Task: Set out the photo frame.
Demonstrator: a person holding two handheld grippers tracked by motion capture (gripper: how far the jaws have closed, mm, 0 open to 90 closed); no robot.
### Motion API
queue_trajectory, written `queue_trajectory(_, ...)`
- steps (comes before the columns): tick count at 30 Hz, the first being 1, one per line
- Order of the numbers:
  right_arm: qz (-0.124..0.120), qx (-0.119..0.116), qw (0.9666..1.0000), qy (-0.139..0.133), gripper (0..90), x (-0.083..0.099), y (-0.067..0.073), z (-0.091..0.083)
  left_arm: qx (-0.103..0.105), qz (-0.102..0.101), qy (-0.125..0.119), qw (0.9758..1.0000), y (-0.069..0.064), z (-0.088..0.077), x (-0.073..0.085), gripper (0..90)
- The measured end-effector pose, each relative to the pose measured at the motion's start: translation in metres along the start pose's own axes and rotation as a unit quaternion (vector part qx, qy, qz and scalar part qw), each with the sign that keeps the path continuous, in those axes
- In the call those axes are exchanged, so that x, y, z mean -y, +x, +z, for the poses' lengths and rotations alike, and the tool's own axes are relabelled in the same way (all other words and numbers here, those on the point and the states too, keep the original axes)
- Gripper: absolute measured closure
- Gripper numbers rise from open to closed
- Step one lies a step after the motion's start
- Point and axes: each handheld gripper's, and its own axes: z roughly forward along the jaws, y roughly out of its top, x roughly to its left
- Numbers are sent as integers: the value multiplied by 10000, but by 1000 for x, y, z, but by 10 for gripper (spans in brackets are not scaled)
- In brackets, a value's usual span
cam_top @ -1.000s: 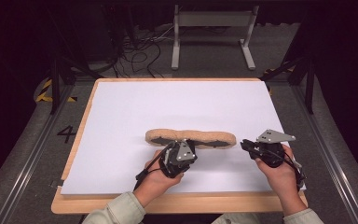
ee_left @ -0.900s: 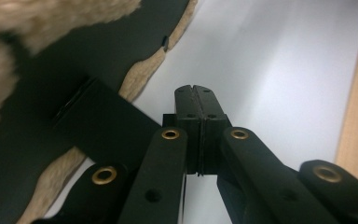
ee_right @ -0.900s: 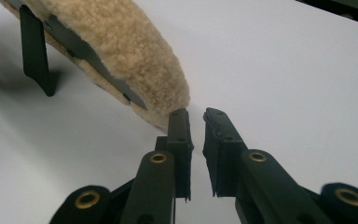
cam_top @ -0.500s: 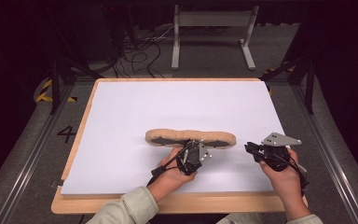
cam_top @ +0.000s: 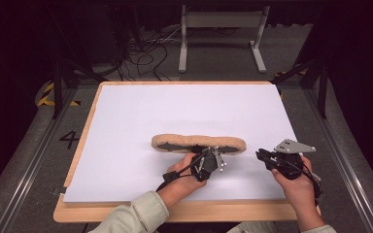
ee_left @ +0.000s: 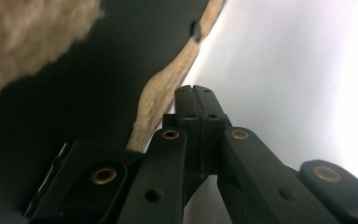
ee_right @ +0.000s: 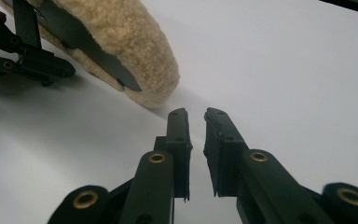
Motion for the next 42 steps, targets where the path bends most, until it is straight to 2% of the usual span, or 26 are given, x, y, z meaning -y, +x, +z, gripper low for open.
queue_trajectory(4, -18, -23, 10000, -2, 797, -1, 1, 1, 23, -82, 51, 10000, 2, -1, 1, 893)
queue_trajectory(12, -31, -86, 10000, -17, 796, -4, 1, 4, -278, 180, 203, 9992, -4, -4, 1, 897)
queue_trajectory(18, -71, -123, 9999, -26, 795, -6, 2, 6, -269, 211, 243, 9991, -3, -6, 4, 898)
queue_trajectory(28, -172, -248, 9995, -28, 794, -11, 7, 13, -242, 97, 280, 9993, 8, -13, 21, 899)
queue_trajectory(35, -283, -379, 9989, -21, 792, -17, 14, 20, -304, -23, 386, 9988, 16, -20, 37, 898)
queue_trajectory(42, -433, -560, 9975, 4, 791, -23, 23, 30, -272, -211, 443, 9984, 23, -28, 53, 897)
